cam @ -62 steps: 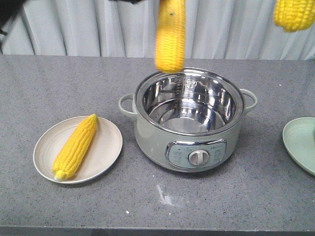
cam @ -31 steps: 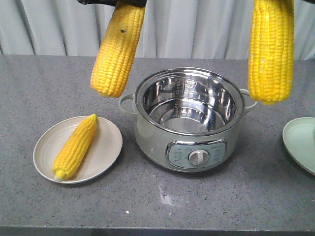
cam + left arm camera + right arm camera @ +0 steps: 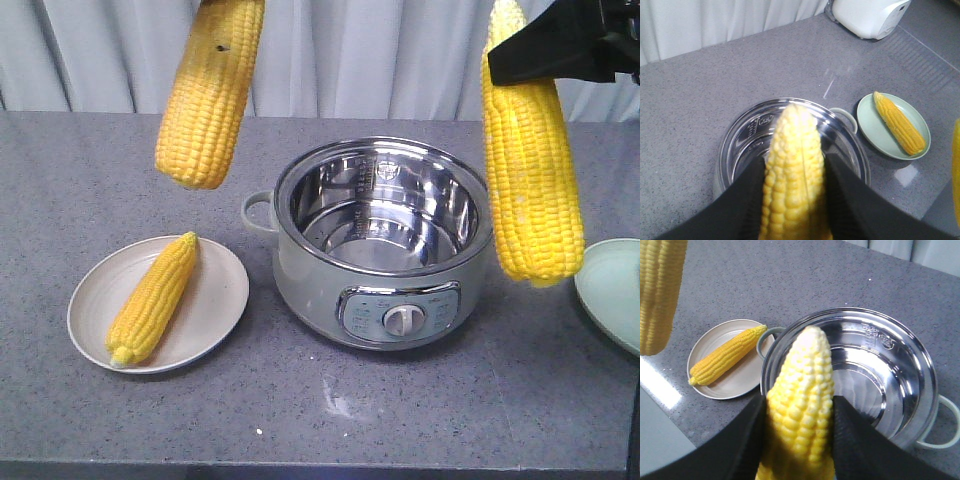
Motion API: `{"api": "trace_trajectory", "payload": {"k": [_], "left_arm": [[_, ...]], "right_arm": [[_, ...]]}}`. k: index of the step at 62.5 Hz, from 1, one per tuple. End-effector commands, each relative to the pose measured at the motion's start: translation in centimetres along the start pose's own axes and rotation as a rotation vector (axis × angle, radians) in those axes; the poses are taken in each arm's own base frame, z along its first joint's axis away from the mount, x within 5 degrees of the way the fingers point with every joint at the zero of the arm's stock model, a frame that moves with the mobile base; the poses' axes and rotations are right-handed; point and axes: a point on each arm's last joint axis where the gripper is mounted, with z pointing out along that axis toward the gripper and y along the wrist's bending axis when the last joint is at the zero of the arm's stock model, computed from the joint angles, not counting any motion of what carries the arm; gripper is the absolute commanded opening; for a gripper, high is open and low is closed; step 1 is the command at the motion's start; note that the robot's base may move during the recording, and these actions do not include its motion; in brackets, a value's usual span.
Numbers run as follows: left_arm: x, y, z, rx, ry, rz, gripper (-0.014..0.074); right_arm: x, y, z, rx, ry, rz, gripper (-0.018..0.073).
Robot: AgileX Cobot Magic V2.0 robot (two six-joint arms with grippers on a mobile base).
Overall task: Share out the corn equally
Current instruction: 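Turn the base away from the pot holding both corn ears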
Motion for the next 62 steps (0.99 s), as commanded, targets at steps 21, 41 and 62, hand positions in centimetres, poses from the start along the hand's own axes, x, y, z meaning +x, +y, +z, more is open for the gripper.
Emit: {"api": "trace_trajectory", "payload": {"k": [21,41,62], "left_arm": [[-0.06,-1.05,-2.01,0.022,-0.052,-0.005,-0.0008],[-0.06,-1.07,-2.06,0.022,-0.052,-0.004,-0.0008],[-0.06,-1.07,-2.06,0.022,-0.052,-0.003,-0.0008]], "right_arm": [[-0.77,1.02,-1.33,-0.042,-0.083,0.003,-0.0002],[-0.78,1.02,-1.34,-0.041,-0.084,0.003,-0.0002],[-0.78,1.02,-1.34,-0.041,-0.084,0.003,-0.0002]]}}
